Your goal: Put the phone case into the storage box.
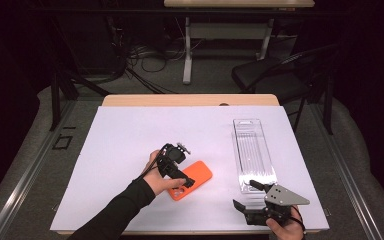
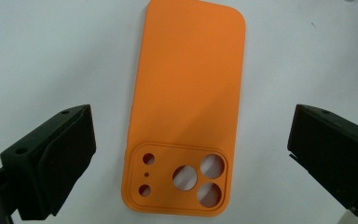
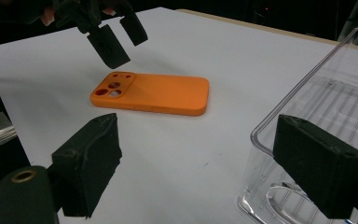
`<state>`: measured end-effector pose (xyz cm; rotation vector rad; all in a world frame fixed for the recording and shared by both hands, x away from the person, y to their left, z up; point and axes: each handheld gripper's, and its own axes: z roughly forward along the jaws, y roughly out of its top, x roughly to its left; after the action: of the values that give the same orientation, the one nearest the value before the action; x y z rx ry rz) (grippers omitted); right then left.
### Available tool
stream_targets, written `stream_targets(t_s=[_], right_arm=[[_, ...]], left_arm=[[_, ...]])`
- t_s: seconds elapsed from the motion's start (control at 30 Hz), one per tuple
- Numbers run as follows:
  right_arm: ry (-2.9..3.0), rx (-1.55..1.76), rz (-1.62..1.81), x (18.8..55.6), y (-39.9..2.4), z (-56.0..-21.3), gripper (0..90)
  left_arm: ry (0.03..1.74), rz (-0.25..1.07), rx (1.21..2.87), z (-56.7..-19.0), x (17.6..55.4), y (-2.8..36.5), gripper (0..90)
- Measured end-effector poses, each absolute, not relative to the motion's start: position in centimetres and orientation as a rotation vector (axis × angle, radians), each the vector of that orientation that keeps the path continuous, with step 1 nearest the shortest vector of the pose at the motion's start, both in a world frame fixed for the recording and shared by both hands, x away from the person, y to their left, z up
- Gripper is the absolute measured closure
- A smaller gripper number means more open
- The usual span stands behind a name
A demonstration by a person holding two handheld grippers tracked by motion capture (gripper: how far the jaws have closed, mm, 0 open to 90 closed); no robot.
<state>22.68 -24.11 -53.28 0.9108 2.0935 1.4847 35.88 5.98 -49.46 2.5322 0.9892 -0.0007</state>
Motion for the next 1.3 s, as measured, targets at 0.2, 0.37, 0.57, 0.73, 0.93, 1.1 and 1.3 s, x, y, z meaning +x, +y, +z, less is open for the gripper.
stream_targets(t_s=[0.2,0.37,0.57,0.73,0.93,1.1,1.3], right_arm=[[2.094,0.909,1.485,22.7,-24.1,-53.3,14.3],[2.096,0.909,1.485,22.7,-24.1,-53.3,14.3],[2.095,0.91,1.486,22.7,-24.1,-53.3,14.3],[2.095,0.908,1.487,22.7,-24.1,-53.3,14.3],[2.096,0.909,1.488,22.7,-24.1,-53.3,14.2],[2.095,0.907,1.493,22.7,-24.1,-53.3,14.3],[2.097,0.908,1.488,22.7,-24.1,-53.3,14.2]], left_arm=[[1.004,-0.005,2.556,-50.0,36.2,5.5,0.6],[1.003,-0.008,2.592,-50.6,36.2,4.8,0.6],[0.995,-0.006,2.634,-51.4,36.4,4.1,0.6],[0.989,-0.017,2.654,-52.0,36.6,3.7,0.6],[0.96,-0.023,2.681,-52.5,36.7,3.3,0.6],[0.952,-0.031,2.7,-52.8,36.8,3.1,0.7],[0.943,-0.031,2.73,-53.1,37.0,2.9,0.8]])
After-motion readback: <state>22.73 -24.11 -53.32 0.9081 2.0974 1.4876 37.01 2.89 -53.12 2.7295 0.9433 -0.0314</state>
